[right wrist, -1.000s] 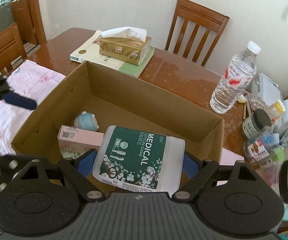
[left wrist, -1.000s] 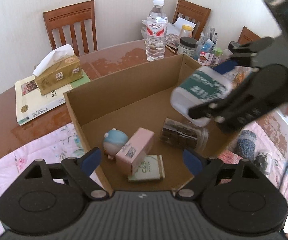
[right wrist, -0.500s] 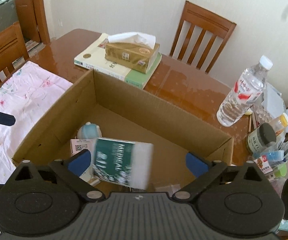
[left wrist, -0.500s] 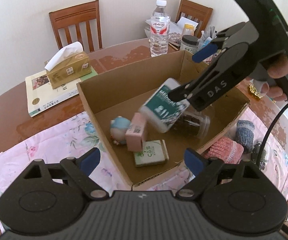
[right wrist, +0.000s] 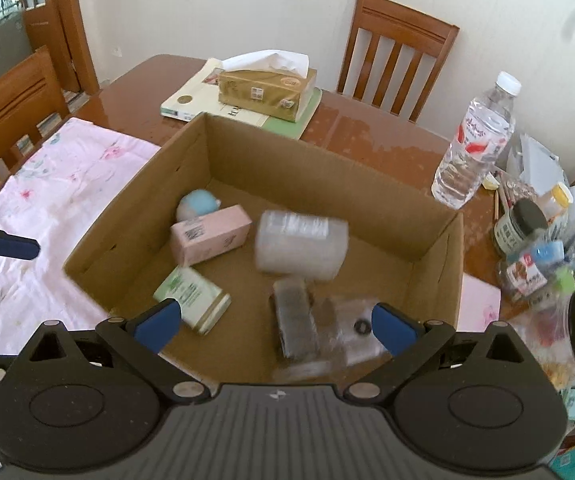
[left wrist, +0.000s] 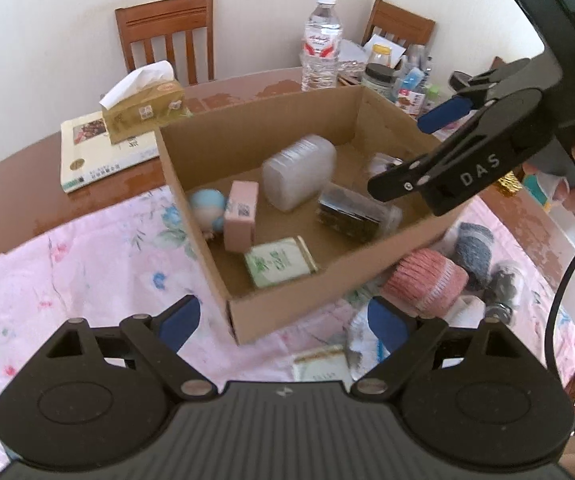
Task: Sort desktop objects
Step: 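Withdraw both tools from the box toward the socks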
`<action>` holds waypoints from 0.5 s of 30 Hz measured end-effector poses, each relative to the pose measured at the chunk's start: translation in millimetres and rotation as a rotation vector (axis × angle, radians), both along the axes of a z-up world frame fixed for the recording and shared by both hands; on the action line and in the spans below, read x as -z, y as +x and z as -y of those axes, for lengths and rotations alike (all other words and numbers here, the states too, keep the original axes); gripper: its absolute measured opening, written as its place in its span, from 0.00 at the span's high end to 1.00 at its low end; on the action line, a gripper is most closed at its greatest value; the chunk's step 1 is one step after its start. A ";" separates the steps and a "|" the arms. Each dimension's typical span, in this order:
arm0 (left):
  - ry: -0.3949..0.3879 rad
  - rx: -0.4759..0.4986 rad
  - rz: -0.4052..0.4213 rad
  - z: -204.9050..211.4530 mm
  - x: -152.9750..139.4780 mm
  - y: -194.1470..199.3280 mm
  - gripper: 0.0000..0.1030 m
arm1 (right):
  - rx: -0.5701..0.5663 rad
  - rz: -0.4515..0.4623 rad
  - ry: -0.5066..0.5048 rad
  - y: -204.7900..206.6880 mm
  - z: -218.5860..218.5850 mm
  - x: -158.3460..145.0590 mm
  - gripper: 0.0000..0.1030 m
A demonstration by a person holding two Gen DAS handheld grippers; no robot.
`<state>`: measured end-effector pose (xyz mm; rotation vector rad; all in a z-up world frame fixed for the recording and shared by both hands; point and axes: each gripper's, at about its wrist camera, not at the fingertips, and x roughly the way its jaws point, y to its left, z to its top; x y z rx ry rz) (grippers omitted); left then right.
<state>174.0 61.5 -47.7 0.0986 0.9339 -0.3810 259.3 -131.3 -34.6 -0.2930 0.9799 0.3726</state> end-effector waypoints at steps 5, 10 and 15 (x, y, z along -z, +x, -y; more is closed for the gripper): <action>0.024 -0.043 0.021 6.2 19.2 -31.6 0.11 | -0.014 0.039 0.018 -46.8 6.2 11.3 0.00; 0.024 -0.029 -0.019 20.3 26.5 -65.5 0.11 | -0.034 0.049 0.018 -92.7 9.1 15.3 0.00; 0.040 0.004 -0.020 35.4 32.6 -84.4 0.11 | -0.035 0.029 0.018 -123.2 19.6 23.8 0.00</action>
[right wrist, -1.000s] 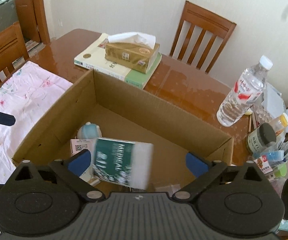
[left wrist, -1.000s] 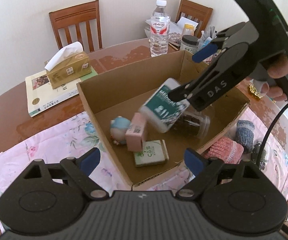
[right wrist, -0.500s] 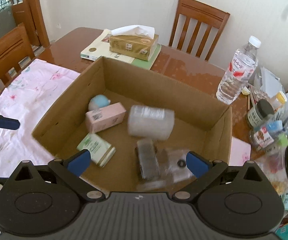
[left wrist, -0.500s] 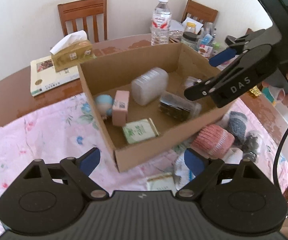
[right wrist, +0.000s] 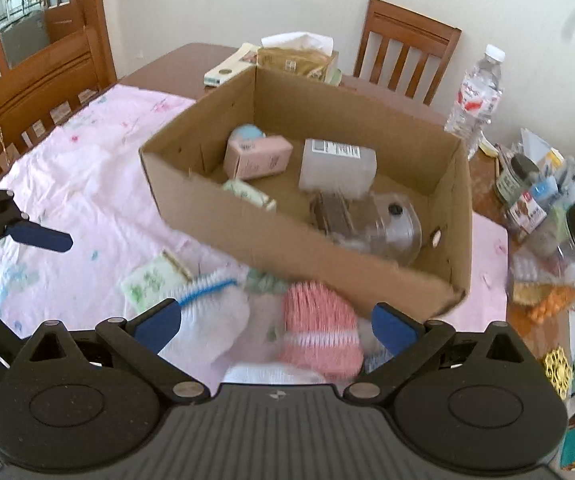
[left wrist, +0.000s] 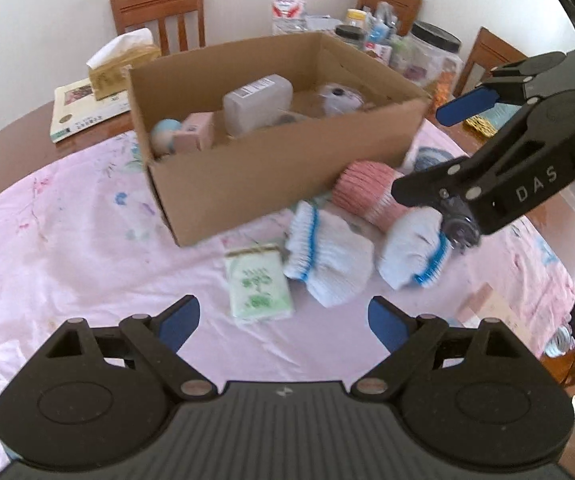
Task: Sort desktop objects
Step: 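Withdraw both tools from the box toward the socks, then grasp a white blue-banded sock with left tool while right tool grasps another white sock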
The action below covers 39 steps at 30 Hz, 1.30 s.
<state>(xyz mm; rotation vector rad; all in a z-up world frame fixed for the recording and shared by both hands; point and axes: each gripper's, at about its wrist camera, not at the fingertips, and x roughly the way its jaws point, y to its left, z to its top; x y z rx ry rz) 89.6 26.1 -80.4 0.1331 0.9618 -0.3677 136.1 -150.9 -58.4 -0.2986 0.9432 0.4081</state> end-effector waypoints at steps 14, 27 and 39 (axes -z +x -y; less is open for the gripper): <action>0.054 0.079 0.066 26.8 17.7 1.3 0.11 | -0.009 -0.058 0.003 -27.9 19.0 34.2 0.00; 0.123 0.181 0.074 42.8 42.7 26.8 0.11 | -0.043 -0.071 -0.039 -29.2 19.6 66.3 0.00; 0.174 0.319 0.100 58.6 51.1 38.6 0.12 | -0.119 -0.076 -0.094 -25.7 12.1 83.3 0.00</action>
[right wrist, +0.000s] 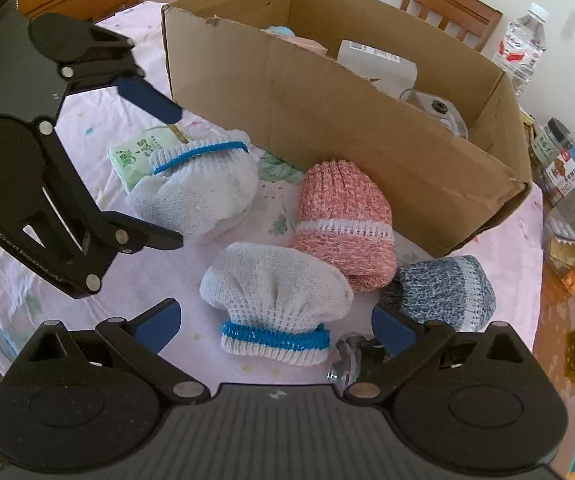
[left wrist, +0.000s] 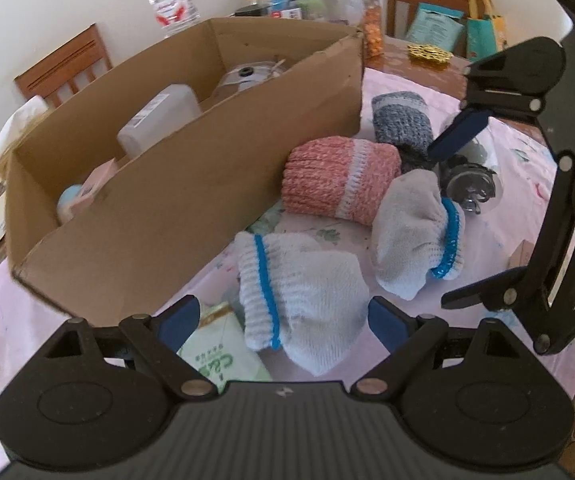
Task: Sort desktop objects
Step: 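Grasp a white blue-banded sock with left tool while right tool grasps another white sock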
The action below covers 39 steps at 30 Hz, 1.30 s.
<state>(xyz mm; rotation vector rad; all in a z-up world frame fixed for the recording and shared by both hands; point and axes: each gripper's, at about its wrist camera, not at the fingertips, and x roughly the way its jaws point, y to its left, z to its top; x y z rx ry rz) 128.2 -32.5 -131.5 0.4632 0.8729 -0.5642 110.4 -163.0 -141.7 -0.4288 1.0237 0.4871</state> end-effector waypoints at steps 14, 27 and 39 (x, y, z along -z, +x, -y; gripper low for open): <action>-0.056 0.037 -0.081 7.2 18.4 23.9 0.19 | -0.026 -0.053 0.003 10.6 0.1 15.9 0.00; -0.128 -0.022 -0.152 -5.5 19.0 32.4 0.29 | -0.037 -0.050 -0.005 11.3 0.1 17.8 0.16; -0.136 -0.023 -0.147 -10.8 1.8 28.6 0.29 | -0.023 -0.044 0.009 6.8 6.4 8.6 0.31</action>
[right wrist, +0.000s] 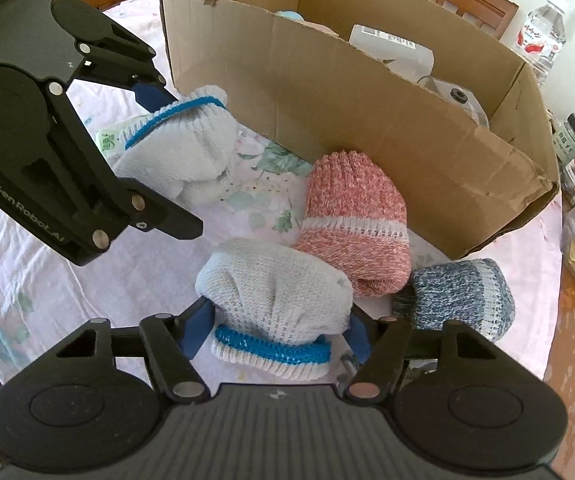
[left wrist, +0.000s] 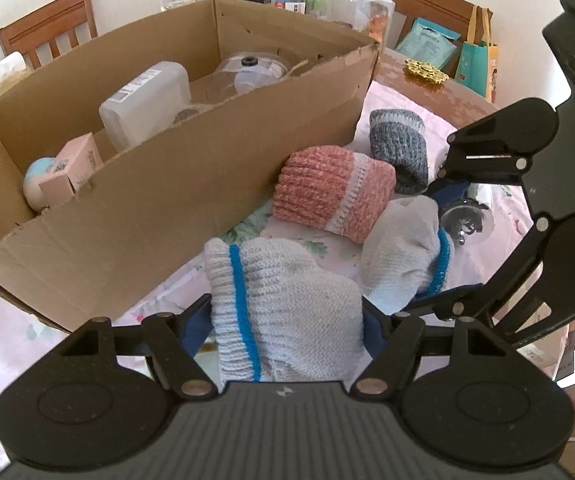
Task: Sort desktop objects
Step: 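Grasp a white blue-banded sock with left tool while right tool grasps another white sock, then carry both white socks into the cardboard box and open both tools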
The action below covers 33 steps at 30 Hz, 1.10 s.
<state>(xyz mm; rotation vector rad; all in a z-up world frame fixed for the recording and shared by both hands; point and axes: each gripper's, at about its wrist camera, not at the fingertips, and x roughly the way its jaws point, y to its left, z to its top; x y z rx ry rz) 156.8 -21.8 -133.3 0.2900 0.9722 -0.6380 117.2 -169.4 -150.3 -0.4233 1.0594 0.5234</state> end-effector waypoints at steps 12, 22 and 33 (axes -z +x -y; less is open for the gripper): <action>0.004 -0.006 0.050 -4.6 -34.2 -12.5 0.29 | 0.008 0.052 0.012 -10.8 7.3 -28.0 0.33; -0.035 -0.040 0.118 -13.5 -79.3 -2.2 0.29 | -0.005 0.160 0.031 7.2 7.5 -76.6 0.33; -0.032 -0.101 0.201 -21.6 -108.1 48.0 0.29 | 0.001 0.278 0.025 49.8 12.3 -119.0 0.33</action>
